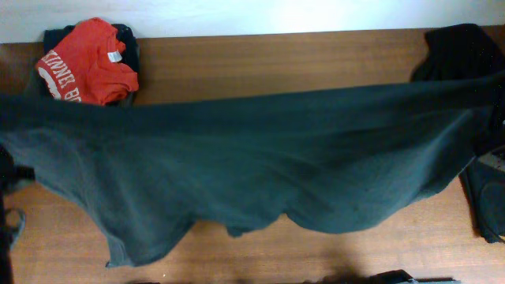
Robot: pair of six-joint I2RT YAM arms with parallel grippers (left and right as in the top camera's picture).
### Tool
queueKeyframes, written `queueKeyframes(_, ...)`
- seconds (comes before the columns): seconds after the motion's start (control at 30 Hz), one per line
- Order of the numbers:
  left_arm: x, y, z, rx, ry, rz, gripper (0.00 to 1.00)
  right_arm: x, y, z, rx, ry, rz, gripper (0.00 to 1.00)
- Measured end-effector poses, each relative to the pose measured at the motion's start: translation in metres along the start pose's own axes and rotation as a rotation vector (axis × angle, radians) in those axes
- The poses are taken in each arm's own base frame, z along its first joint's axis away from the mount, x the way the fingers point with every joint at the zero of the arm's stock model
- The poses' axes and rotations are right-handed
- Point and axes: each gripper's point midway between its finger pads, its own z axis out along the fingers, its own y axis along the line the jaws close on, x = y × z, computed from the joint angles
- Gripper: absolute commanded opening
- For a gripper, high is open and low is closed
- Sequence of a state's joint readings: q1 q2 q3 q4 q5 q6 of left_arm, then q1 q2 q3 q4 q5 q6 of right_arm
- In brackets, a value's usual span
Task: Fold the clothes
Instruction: 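Lift the hem with both grippers and carry it toward the collar, then lower the hem onto the far edge and open both grippers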
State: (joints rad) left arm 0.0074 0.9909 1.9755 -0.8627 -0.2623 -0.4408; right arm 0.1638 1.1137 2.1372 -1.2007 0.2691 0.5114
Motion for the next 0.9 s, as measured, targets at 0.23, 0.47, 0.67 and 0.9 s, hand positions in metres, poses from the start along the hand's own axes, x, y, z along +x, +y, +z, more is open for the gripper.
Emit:
queueKeyframes(0.23, 0.006, -0.01, 0.044, -0.009, 0.021, 0.048, 0.01, -0.009, -0.005, 0.007, 0.049, -0.041, 0.004, 0.04)
queueKeyframes(0.47, 0.08, 0.001, 0.124, -0.099, 0.227, 0.122, 0.01, 0.014, -0.002, 0.069, 0.126, 0.06, -0.035, 0.07)
queueKeyframes(0.67, 0.189, 0.029, 0.204, -0.21, 0.479, 0.195, 0.01, 0.067, -0.006, 0.154, 0.232, 0.227, -0.077, 0.08)
queueKeyframes(0.9, 0.291, 0.058, 0.27, -0.276, 0.623, 0.238, 0.01, 0.135, -0.025, 0.254, 0.346, 0.367, -0.094, 0.13)
